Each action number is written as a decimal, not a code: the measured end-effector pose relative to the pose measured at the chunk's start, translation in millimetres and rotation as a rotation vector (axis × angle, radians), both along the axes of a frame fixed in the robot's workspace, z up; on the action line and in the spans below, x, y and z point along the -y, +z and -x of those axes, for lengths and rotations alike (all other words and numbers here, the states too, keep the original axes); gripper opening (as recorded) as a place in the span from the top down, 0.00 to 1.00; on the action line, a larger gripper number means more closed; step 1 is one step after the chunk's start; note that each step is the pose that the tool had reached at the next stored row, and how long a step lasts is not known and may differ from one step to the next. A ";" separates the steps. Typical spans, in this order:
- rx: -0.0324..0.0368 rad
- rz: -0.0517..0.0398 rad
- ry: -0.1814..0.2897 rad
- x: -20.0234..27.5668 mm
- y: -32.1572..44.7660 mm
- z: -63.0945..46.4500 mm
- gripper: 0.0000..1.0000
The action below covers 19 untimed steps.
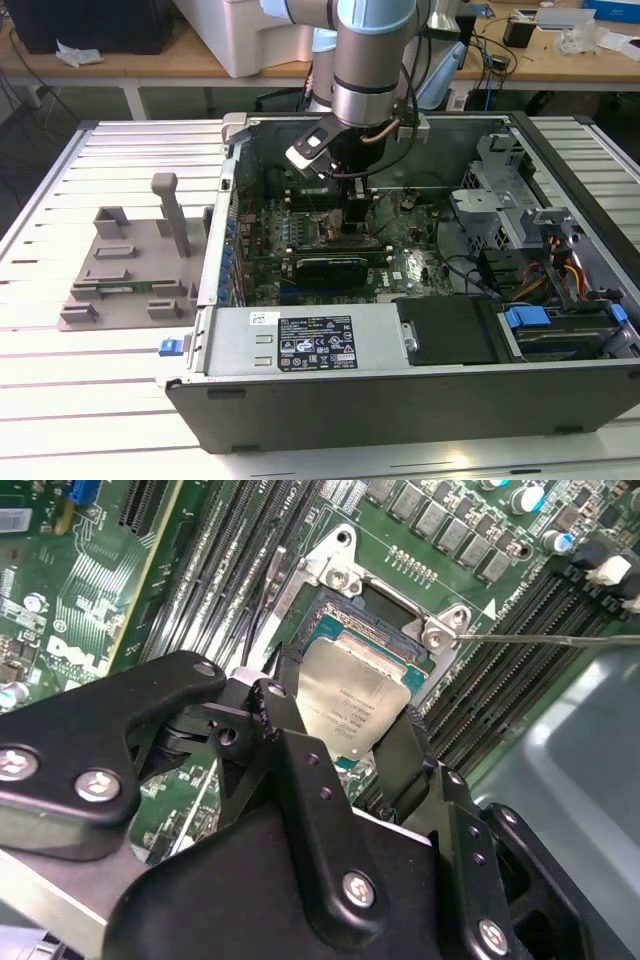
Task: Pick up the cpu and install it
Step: 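Place the cpu into insertion slot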
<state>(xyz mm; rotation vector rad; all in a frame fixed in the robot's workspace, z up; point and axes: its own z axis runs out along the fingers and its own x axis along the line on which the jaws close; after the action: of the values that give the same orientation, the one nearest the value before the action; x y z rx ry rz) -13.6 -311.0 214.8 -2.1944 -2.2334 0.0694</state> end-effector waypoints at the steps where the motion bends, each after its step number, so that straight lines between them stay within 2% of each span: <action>1: 0.0000 0.0001 0.000 0.3 -1.6 0.0 0.46; 6: -0.0001 0.0001 0.000 0.6 -8.0 1.2 0.46; 19: 0.0001 -0.0002 0.000 0.6 -13.4 1.9 0.46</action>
<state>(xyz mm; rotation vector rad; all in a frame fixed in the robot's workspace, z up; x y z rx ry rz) -15.5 -311.6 201.3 -2.1945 -2.2332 0.0692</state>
